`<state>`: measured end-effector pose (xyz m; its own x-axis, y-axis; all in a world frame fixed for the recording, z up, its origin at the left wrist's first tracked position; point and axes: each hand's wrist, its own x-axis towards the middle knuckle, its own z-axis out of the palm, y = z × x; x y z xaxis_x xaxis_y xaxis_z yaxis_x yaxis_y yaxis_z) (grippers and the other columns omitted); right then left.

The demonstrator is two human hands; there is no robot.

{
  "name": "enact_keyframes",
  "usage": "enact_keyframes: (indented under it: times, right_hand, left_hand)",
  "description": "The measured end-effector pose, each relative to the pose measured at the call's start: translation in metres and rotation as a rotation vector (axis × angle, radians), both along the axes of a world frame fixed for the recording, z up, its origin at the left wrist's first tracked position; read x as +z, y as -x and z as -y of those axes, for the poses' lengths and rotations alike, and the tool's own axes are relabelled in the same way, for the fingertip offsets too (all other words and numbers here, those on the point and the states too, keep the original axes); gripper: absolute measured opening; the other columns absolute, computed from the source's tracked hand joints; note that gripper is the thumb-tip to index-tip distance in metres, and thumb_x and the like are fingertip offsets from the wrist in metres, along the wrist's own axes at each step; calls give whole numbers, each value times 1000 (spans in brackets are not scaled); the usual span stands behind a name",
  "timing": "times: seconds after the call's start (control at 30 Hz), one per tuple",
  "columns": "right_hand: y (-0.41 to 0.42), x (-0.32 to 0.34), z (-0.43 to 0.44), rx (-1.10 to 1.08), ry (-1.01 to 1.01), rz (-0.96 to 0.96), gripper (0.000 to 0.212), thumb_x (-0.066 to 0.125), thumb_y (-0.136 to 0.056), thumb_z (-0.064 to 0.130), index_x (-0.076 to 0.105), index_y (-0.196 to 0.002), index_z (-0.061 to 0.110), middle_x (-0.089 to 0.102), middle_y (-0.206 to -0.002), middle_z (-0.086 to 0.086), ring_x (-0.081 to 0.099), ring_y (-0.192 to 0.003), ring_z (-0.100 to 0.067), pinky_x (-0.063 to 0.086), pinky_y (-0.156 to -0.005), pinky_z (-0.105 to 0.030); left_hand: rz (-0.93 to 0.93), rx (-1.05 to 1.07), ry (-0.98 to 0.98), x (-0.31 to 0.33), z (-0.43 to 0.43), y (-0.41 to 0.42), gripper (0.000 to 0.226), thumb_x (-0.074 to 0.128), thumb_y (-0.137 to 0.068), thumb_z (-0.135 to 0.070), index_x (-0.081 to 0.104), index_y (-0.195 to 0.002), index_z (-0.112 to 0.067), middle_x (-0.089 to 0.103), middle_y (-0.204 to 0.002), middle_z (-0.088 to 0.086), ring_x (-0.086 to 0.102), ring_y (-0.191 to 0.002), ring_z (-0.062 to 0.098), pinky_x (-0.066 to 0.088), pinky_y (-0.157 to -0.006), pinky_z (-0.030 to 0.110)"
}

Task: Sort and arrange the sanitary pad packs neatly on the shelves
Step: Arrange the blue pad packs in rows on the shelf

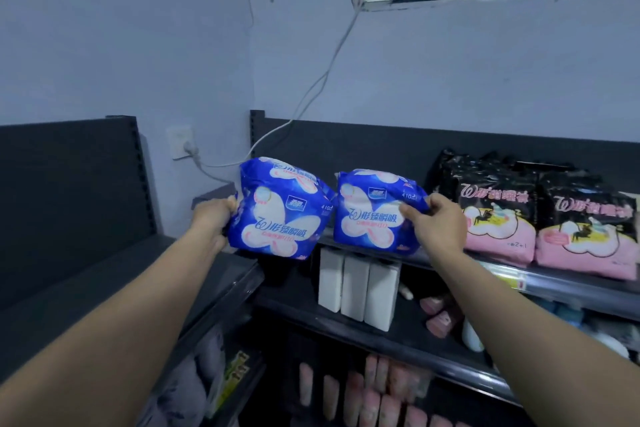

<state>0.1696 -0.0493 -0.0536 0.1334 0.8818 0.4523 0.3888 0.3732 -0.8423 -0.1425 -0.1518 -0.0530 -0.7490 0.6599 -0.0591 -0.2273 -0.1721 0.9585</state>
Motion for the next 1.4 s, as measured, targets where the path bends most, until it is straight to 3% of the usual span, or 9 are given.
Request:
enact_keyframes:
  times: [0.13,0.33,0.57,0.83,0.97,1.1,1.2,1.3,1.4]
  right_hand:
    - [7,-2,-39,-56,23,-27,31,78,-77,33,55,-69,13,68,-73,0,62,-73,-23,48,-69,-37]
    - [12,-6,-93,-111,34,-24,30,78,-78,32,58,-72,10,67,-73,-2,61,-72,-24,45,-68,-35]
    - [23,-11,-172,-155,44,-14,26,77,-79,29,59,-74,10,66,-77,-2,58,-73,-23,37,-65,-29]
    - [39,-21,-252,-190,118,-2,29,76,-79,29,59,-77,6,66,-78,-3,59,-75,-24,39,-65,-30]
    - [42,-29,-282,-228,147,-10,29,77,-78,30,59,-77,7,67,-77,-3,62,-78,-25,50,-73,-37]
    - [49,-30,-305,-254,142,-16,29,77,-78,28,58,-77,5,67,-77,-5,60,-75,-24,48,-71,-36]
    - [54,-32,-319,-277,137,-22,29,76,-79,26,58,-77,5,66,-76,-5,60,-74,-23,47,-71,-35]
    - [56,-34,-327,-299,129,-10,25,75,-81,25,56,-77,8,64,-77,-4,59,-76,-23,46,-71,-33]
    - [57,-34,-330,-324,113,-4,21,73,-82,24,55,-80,13,62,-80,-1,57,-77,-21,39,-70,-28]
  left_hand:
    - [21,-63,-2,1,-61,14,19,49,-89,4,59,-82,-10,58,-74,6,56,-60,18,49,-38,25]
    - [53,-131,-1,-6,-141,26,16,54,-88,3,64,-99,-4,67,-89,16,64,-70,24,55,-79,48]
    - [50,-91,28,-16,-227,28,10,54,-90,2,61,-96,-2,66,-103,18,65,-91,29,53,-88,54]
    - [17,-65,134,-29,-319,49,6,56,-92,-7,58,-90,-2,64,-113,16,63,-98,28,51,-94,52]
    - [42,-99,206,-40,-359,48,37,60,-91,-13,55,-126,0,61,-123,14,61,-108,31,51,-95,48]
    - [96,-164,222,-47,-398,44,37,57,-93,-10,54,-130,-3,62,-123,13,63,-105,27,52,-94,46]
    - [120,-341,161,-41,-412,39,45,57,-93,-45,60,-122,-10,67,-110,8,65,-95,22,51,-95,45]
    - [167,-685,78,-28,-416,33,80,55,-67,-77,61,-123,-19,69,-114,9,65,-104,29,51,-93,49]
    - [-21,-832,1,-27,-422,29,96,81,-64,-52,38,-143,-19,66,-121,8,68,-104,25,56,-86,45]
